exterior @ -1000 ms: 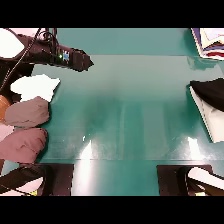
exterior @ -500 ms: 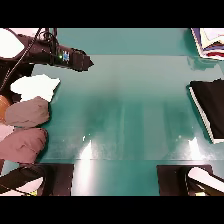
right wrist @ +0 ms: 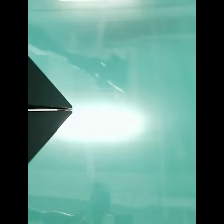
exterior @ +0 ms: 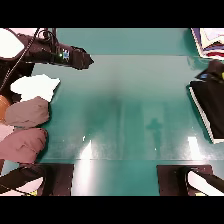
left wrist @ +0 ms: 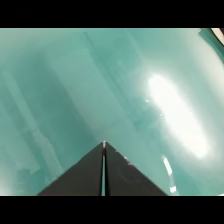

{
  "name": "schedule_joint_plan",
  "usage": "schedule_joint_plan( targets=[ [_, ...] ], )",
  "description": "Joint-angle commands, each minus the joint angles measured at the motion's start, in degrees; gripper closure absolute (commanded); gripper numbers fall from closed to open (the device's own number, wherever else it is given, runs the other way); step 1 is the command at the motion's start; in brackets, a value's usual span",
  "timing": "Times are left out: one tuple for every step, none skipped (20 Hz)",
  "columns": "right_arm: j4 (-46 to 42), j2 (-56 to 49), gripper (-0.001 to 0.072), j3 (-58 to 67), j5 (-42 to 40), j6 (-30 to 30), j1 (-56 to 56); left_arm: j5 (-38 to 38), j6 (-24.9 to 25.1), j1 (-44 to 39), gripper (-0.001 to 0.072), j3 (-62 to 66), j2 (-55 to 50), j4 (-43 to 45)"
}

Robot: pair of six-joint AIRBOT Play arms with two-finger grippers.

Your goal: Fold the shirts.

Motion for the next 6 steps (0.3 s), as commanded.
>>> schedule_joint_plan(
  targets=[
    [0.8,0.3,0.0689,0.0,-1.2,-0.4,10.2,0.6,0.0,0.0,0.0678,0.0,0.0,0.0],
    [0.6,0.3,0.0689,0.0,-1.2,-0.4,11.8,0.6,0.0,0.0,0.0678,0.0,0.0,0.0],
    [0.6,0.3,0.0689,0.0,-1.2,-0.3,13.0,0.6,0.0,0.0,0.0678,0.0,0.0,0.0],
    [0.6,0.3,0.0689,0.0,-1.2,-0.3,13.9,0.6,0.0,0.0,0.0678,0.0,0.0,0.0],
    [0.6,0.3,0.0689,0.0,-1.2,-0.3,14.5,0.6,0.0,0.0,0.0678,0.0,0.0,0.0],
    [0.6,0.3,0.0689,0.0,-1.2,-0.3,15.0,0.6,0.0,0.0,0.0678,0.0,0.0,0.0]
  ],
)
